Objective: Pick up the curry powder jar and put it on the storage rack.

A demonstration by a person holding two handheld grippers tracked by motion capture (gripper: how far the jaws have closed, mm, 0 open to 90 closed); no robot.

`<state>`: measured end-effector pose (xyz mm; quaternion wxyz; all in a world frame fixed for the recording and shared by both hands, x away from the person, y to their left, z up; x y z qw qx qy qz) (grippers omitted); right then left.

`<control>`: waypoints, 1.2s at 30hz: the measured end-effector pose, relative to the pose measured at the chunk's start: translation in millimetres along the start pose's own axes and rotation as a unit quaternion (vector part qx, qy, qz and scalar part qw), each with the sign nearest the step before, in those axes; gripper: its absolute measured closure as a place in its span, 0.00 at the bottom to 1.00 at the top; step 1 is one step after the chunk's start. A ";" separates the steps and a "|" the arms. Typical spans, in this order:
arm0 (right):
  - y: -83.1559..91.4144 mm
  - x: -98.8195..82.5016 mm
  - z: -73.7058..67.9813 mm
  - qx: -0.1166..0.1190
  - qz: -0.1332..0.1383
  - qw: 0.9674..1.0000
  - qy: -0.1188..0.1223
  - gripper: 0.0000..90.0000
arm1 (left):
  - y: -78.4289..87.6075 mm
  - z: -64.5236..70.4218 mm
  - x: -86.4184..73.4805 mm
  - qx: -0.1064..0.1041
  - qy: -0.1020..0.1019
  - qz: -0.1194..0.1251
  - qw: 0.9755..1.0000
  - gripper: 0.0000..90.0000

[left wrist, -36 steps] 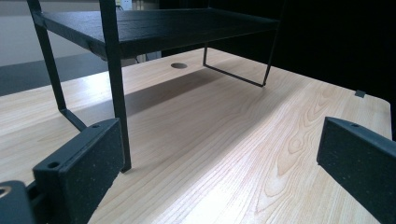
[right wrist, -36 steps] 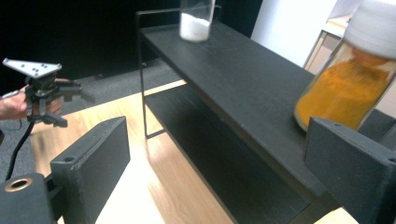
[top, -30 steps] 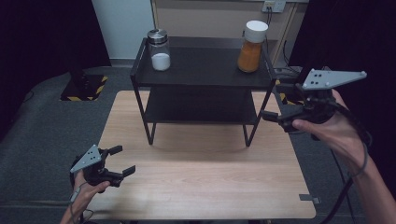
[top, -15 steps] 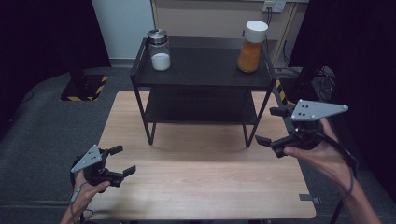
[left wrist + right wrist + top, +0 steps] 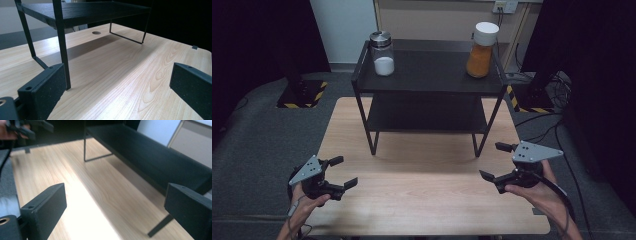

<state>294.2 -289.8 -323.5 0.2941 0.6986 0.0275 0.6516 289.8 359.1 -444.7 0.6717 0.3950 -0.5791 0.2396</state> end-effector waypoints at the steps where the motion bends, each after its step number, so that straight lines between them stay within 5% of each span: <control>1: -0.8 -3.3 0.1 -0.001 0.000 1.000 -0.002 0.05 | -0.1 0.2 0.0 0.000 -0.001 0.000 1.000 0.00; 9: -6.6 -45.3 -0.3 -0.021 0.026 0.999 -0.022 0.05 | 0.1 2.3 -0.2 0.003 -0.007 0.006 1.000 0.00; 20: -18.4 -89.6 -5.7 -0.041 0.014 0.998 -0.045 0.05 | -1.3 8.1 2.3 0.003 -0.019 0.018 1.000 0.00; 36: -24.1 -117.5 -17.7 -0.048 0.032 0.997 -0.050 0.04 | -9.7 28.1 9.2 -0.008 -0.031 0.022 0.999 0.00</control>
Point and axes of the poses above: each handheld gripper's, and its own axes: y roughly backward along the jaws, x roughly out of its top, z roughly to its right, the point moved 8 cm from there along -y, roughly forward along the jaws, and after that the axes turned 14 degrees about x, right-handed, at the moved point
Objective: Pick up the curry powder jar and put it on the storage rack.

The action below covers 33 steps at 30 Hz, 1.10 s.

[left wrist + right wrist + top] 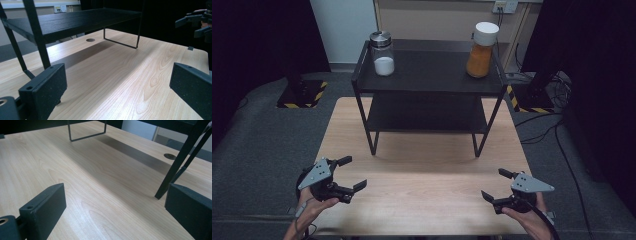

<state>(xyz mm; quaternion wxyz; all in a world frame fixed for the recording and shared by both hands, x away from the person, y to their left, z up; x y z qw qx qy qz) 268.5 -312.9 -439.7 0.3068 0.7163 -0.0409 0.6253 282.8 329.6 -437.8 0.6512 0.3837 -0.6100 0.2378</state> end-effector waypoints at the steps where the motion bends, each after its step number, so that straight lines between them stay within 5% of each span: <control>1: -0.2 -1.7 0.0 0.003 0.002 1.000 -0.001 0.04 | -0.6 1.3 0.3 -0.001 -0.002 0.000 1.000 0.00; 12: -2.3 -9.3 0.3 0.028 0.018 0.999 -0.025 0.04 | -0.7 8.3 4.0 0.004 -0.003 0.014 1.000 0.00; 20: -0.8 -9.4 1.3 0.021 0.027 0.999 -0.022 0.04 | -4.5 13.1 7.5 0.004 -0.007 0.016 1.000 0.01; 33: 3.3 -10.1 4.5 -0.005 0.052 0.998 -0.026 0.04 | 0.9 7.4 5.7 0.041 0.017 0.044 0.998 0.01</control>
Point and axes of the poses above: each handheld gripper's, and its own axes: y roughly backward along the jaws, x roughly out of its top, z roughly to its right, the point moved 8 cm from there along -y, roughly forward along the jaws, and after that the axes turned 14 degrees about x, right-handed, at the moved point
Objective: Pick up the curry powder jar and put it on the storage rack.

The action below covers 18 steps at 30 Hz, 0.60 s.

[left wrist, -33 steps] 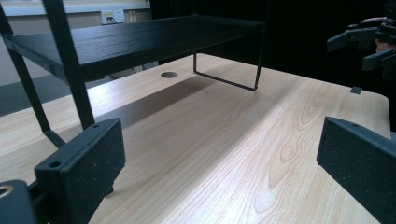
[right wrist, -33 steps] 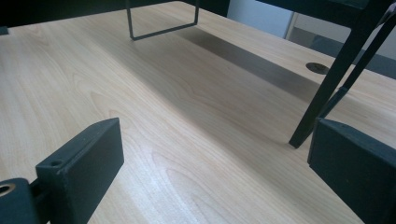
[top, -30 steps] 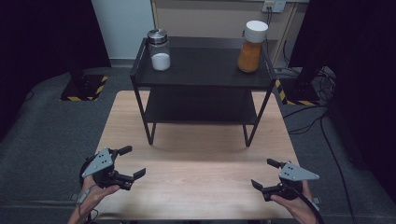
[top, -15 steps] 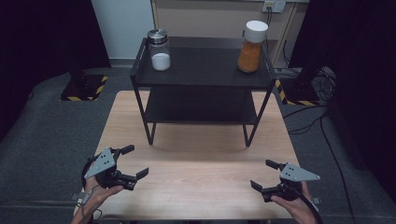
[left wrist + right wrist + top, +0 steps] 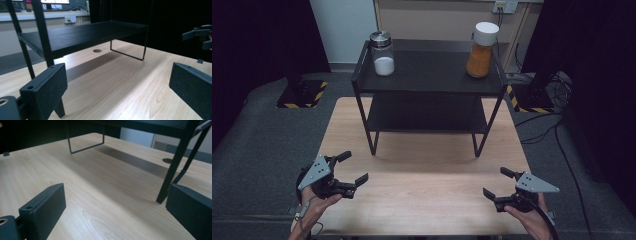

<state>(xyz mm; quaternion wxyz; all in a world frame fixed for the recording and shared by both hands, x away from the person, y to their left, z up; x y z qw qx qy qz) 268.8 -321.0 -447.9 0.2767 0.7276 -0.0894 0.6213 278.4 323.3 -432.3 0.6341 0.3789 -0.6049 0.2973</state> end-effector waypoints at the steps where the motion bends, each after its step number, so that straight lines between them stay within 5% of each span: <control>1: 0.9 -0.4 0.4 -0.003 0.004 1.000 0.000 0.04 | 0.7 -0.4 0.0 0.003 0.000 0.001 1.000 0.01; 18: 9.3 -3.8 4.7 -0.027 0.031 0.999 -0.016 0.03 | 6.5 -5.2 -1.7 0.039 0.004 0.017 0.999 0.01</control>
Point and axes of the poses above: each handheld gripper's, and its own axes: y roughly backward along the jaws, x roughly out of its top, z roughly to its right, the point moved 8 cm from there along -y, roughly forward along the jaws, and after that the axes turned 14 degrees about x, right-handed, at the moved point
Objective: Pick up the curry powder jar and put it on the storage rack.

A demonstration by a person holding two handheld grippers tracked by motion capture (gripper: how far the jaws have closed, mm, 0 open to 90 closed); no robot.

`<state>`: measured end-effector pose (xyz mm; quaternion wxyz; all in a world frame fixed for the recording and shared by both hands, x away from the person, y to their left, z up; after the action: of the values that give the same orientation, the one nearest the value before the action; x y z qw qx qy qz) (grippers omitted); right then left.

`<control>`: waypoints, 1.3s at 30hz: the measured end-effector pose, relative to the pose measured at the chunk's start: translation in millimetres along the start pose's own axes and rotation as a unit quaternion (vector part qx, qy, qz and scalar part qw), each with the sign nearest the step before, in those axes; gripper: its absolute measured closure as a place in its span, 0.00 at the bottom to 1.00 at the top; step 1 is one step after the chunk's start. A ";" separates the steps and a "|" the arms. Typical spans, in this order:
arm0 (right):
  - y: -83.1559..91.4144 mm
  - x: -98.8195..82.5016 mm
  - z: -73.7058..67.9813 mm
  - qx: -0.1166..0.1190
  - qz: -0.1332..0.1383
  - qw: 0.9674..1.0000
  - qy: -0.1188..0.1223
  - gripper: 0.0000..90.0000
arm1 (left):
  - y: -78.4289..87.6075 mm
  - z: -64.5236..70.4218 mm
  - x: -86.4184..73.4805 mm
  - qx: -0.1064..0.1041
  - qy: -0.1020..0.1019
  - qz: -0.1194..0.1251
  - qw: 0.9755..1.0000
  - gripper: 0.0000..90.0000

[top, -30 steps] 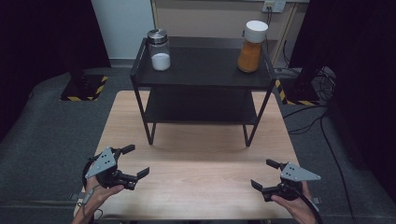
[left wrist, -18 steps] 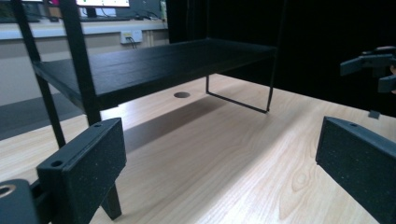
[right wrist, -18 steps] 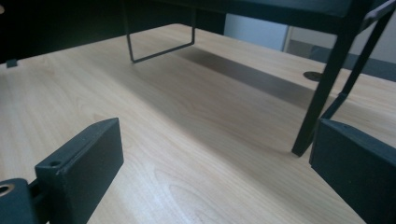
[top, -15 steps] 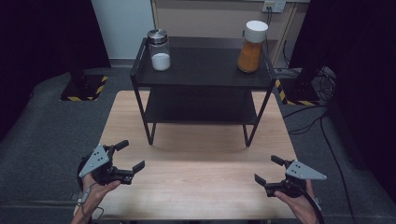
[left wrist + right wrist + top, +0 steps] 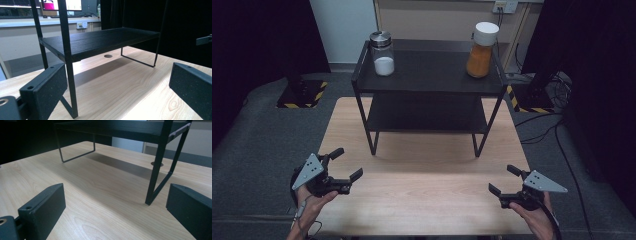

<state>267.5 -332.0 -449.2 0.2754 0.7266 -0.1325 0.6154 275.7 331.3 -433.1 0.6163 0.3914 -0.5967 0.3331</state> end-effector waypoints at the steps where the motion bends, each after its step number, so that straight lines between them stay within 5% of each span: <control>1: 0.5 -0.3 0.4 -0.001 0.003 1.000 -0.002 0.03 | 0.2 -0.3 0.0 0.001 0.001 0.000 1.000 0.01; 39: 2.6 0.0 0.5 -0.014 0.009 1.000 0.000 0.03 | -0.5 -2.1 -1.2 0.005 0.000 0.000 1.000 0.01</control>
<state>266.5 -334.4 -448.6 0.2800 0.7216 -0.1471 0.6158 277.0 333.0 -434.3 0.6143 0.3942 -0.5949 0.3366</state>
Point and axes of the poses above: each handheld gripper's, and its own axes: y roughly backward along the jaws, x roughly out of its top, z roughly to its right, the point moved 8 cm from there along -y, roughly forward along the jaws, and after that the axes turned 14 degrees about x, right-handed, at the moved point
